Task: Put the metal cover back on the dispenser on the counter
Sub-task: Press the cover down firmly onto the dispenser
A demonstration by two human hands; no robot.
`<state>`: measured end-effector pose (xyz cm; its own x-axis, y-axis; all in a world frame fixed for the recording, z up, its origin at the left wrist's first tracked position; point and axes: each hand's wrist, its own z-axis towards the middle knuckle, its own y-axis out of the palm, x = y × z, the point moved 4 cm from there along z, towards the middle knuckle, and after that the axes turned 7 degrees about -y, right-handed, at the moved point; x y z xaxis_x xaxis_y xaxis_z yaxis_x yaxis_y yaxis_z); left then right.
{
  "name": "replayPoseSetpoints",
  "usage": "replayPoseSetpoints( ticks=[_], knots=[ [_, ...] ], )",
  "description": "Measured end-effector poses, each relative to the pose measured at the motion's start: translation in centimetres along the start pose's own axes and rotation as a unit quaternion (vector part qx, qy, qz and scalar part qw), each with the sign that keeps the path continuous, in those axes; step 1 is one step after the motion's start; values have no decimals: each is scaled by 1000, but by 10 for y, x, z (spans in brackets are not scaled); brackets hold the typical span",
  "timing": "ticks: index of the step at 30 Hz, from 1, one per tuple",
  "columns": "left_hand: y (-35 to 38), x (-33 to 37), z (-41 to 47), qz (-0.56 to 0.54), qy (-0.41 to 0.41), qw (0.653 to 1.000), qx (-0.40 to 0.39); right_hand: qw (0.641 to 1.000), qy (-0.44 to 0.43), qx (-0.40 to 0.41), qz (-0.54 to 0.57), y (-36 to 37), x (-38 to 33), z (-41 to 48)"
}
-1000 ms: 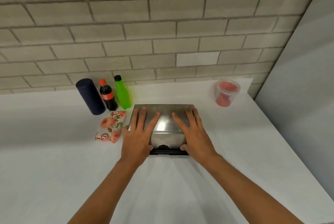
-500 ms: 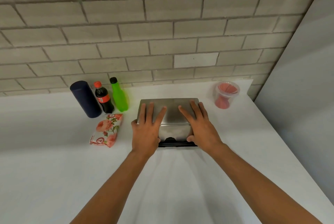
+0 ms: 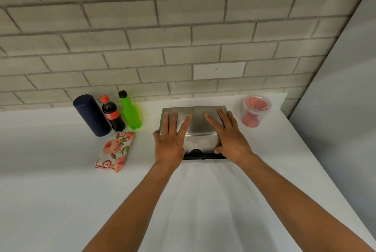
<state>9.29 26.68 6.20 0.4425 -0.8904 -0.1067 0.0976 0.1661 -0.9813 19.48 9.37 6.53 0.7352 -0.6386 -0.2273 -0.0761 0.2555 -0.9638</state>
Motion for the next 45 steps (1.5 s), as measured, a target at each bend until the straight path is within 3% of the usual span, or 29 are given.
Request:
replayPoseSetpoints(
  ticks=[19,45],
  knots=[
    [7,13,60,-12,-32,999,26,998,-37,39,32,-1,39,54],
    [16,14,86,-25,-22,999,37,999,-37,39,-8,4,50,76]
  ],
)
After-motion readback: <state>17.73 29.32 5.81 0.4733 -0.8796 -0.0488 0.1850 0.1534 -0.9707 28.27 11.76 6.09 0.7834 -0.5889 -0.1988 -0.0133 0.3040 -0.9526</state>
